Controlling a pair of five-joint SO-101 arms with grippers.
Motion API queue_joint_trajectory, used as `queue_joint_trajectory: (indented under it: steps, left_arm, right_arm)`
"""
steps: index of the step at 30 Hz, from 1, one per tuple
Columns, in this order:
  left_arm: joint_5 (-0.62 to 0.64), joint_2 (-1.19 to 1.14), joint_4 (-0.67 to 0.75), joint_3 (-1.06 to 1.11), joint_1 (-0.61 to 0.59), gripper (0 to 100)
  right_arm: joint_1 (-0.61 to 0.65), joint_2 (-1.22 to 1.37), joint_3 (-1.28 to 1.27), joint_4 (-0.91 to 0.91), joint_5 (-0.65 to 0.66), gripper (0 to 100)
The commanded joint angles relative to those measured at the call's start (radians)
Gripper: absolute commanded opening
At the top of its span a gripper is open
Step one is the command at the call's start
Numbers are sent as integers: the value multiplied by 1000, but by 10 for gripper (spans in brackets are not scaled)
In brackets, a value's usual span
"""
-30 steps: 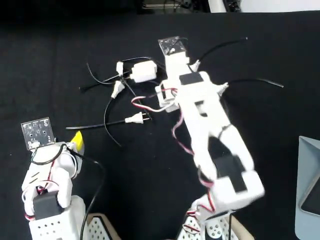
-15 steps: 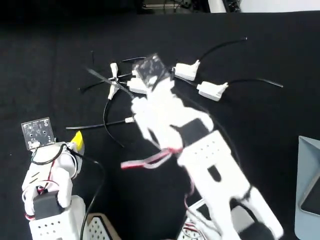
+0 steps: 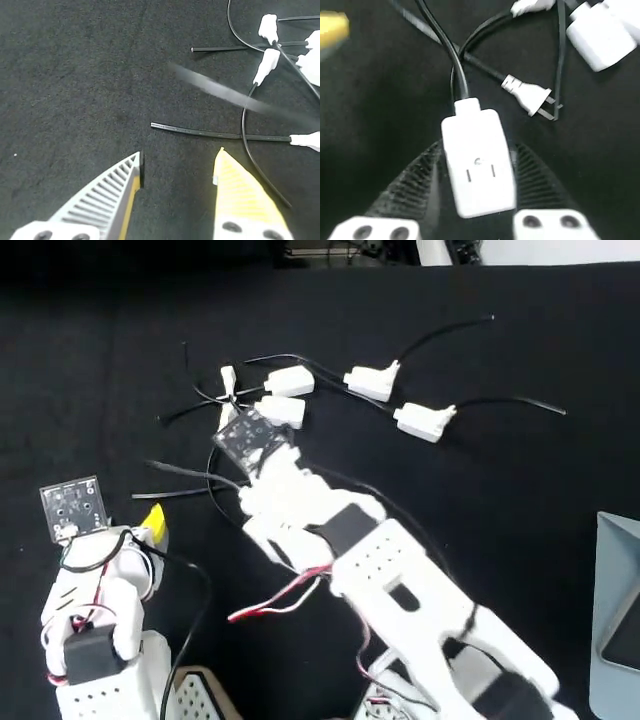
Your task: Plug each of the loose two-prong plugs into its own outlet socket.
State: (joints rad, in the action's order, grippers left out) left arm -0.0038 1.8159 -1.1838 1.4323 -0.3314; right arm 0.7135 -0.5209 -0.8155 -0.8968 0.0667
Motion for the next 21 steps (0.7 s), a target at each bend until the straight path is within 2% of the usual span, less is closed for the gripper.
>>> queue_joint_trajectory:
  steps: [1,6,12,21]
  left_arm:
    - [11,3,-12,-71,-12,243]
    - [6,3,-11,-51,-12,243]
    - [3,3,-11,-39,-12,243]
    - [3,3,-11,-27,-12,243]
  right_arm:
    - [28,62,45,18,14,204]
    - [-21,102,105,17,18,204]
    - [-66,193,209,-15,112,204]
    - [-100,535,455,-18,318,204]
